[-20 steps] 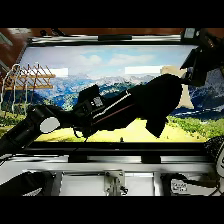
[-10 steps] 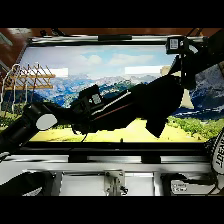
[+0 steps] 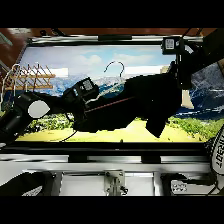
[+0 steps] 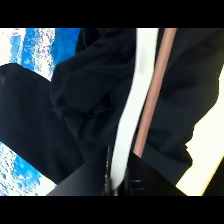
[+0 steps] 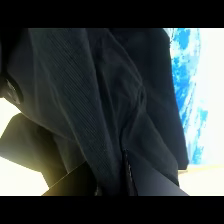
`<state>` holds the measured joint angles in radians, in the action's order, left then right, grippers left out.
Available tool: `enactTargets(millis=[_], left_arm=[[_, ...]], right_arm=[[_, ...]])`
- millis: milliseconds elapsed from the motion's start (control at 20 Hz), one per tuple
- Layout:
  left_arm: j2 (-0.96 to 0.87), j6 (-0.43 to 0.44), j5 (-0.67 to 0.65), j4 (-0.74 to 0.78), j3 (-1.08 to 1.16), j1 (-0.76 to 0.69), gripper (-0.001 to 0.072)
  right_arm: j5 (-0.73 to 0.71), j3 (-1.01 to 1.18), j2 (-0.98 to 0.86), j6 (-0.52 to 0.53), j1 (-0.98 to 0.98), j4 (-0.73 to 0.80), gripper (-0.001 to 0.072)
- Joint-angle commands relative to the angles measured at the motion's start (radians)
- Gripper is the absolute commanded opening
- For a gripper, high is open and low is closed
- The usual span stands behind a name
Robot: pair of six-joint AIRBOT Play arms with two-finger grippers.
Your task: Fold the shirts.
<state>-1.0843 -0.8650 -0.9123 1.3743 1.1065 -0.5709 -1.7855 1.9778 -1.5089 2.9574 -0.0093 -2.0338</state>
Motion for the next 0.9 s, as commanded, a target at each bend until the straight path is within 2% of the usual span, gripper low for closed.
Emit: enactTargets(millis=[0, 100, 150, 200, 300, 350, 450, 500, 550, 750, 850], left_arm=[[-0.034, 0.02, 0.105, 0.005, 0.004, 0.03, 0.0063], [-0.049, 0.02, 0.188, 0.058, 0.004, 0.052, 0.0073], [-0.053, 0.019, 0.228, 0.091, 0.004, 0.065, 0.012], [-0.055, 0.02, 0.269, 0.127, 0.004, 0.081, 0.0199], [-0.054, 0.019, 0.333, 0.168, 0.004, 0.12, 0.0249], [-0.055, 0.019, 0.351, 0.171, 0.004, 0.14, 0.033], [-0.054, 0.019, 0.361, 0.172, 0.004, 0.179, 0.0358], [-0.053, 0.019, 0.362, 0.175, 0.005, 0.198, 0.0458], [-0.053, 0.019, 0.362, 0.178, 0.01, 0.218, 0.0527], [-0.051, 0.013, 0.362, 0.179, 0.08, 0.295, 0.0543], [-0.051, -0.023, 0.362, 0.178, 0.121, 0.327, 0.0543]], right_arm=[[0.0, 0.0, -0.001, -0.061, 0.002, -0.07, 0.0081], [-0.003, 0.0, -0.001, -0.088, 0.002, -0.1, 0.008], [-0.005, 0.0, -0.001, -0.097, 0.002, -0.123, 0.008], [-0.006, 0.0, 0.0, -0.098, 0.002, -0.144, 0.0079], [-0.007, 0.0, 0.0, -0.101, 0.002, -0.173, 0.0079], [-0.007, 0.0, 0.0, -0.102, 0.002, -0.187, 0.0078], [-0.007, 0.0, 0.0, -0.105, 0.002, -0.202, 0.0076], [-0.007, 0.0, 0.0, -0.109, 0.002, -0.205, 0.0076], [-0.007, 0.0, 0.0, -0.113, 0.002, -0.208, 0.0076], [-0.003, 0.0, 0.016, -0.127, 0.002, -0.206, 0.0075], [0.001, 0.0, 0.026, -0.13, 0.002, -0.206, 0.0075]])
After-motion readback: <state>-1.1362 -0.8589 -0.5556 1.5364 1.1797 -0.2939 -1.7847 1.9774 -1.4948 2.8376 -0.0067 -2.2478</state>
